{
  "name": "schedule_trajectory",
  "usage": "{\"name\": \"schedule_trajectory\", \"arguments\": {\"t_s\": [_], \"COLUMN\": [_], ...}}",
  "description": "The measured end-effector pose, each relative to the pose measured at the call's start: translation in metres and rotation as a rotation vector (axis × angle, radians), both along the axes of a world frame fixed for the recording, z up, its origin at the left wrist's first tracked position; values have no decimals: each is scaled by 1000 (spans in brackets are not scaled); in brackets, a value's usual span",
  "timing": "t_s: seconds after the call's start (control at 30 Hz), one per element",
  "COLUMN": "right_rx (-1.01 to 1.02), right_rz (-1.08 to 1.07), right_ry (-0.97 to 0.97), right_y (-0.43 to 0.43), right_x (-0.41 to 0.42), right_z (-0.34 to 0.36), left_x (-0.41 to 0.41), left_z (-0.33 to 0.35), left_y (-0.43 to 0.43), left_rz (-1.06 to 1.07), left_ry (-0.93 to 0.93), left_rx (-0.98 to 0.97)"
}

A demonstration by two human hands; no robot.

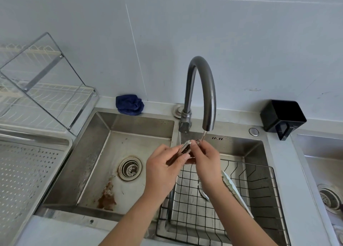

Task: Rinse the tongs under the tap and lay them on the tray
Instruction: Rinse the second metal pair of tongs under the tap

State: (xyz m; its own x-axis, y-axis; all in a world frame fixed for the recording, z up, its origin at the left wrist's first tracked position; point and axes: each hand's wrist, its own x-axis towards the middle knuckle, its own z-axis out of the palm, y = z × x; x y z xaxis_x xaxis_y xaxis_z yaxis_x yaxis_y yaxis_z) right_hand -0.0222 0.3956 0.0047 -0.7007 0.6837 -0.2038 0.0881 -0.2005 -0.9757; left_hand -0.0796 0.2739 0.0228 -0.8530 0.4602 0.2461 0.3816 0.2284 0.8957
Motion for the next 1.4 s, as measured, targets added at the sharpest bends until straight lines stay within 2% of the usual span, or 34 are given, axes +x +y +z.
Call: {"name": "schedule_trajectory", "arguments": {"t_s": [0.2, 0.33, 0.47, 0.57, 0.7, 0.8, 0.9, 0.97, 1.03, 1.1, 1.17, 1.2, 1.23, 1.3, 1.4], "right_rx": [-114, -65, 84, 289, 469, 502, 280, 126, 73, 96, 206, 293, 383, 546, 653], "right_rz": [-34, -98, -146, -125, -25, 21, 202, 272, 257, 197, 144, 146, 169, 214, 287], "right_ry": [-4, -54, -92, -132, -167, -233, -241, -247, -247, -287, -395, -470, -547, -699, -883], "right_y": [3, 17, 28, 31, 32, 26, 18, 15, 14, 15, 19, 22, 23, 24, 22], "right_x": [7, 8, 15, 21, 22, 31, 44, 54, 65, 76, 89, 96, 104, 118, 133], "right_z": [-1, 2, 7, 13, 17, 0, -20, -31, -40, -46, -56, -60, -65, -74, -88], "left_x": [1, -7, -11, -9, -6, -8, -8, -4, 0, 0, -3, -4, -4, 0, 8], "left_z": [-1, -4, -10, -16, -21, -21, -19, -21, -25, -35, -55, -65, -76, -96, -118], "left_y": [6, 24, 45, 58, 68, 74, 77, 76, 69, 53, 30, 18, 8, -4, -11], "left_rz": [-50, -173, -237, -300, -184, -63, -10, -25, -67, -148, -160, -155, -164, -213, -281], "left_ry": [-52, -144, -365, -562, -871, -1103, -1230, -1192, -1018, -656, -181, -11, 83, 122, 129], "left_rx": [-50, -170, -63, -13, 168, 367, 481, 414, 244, -48, -437, -574, -664, -778, -864]}}
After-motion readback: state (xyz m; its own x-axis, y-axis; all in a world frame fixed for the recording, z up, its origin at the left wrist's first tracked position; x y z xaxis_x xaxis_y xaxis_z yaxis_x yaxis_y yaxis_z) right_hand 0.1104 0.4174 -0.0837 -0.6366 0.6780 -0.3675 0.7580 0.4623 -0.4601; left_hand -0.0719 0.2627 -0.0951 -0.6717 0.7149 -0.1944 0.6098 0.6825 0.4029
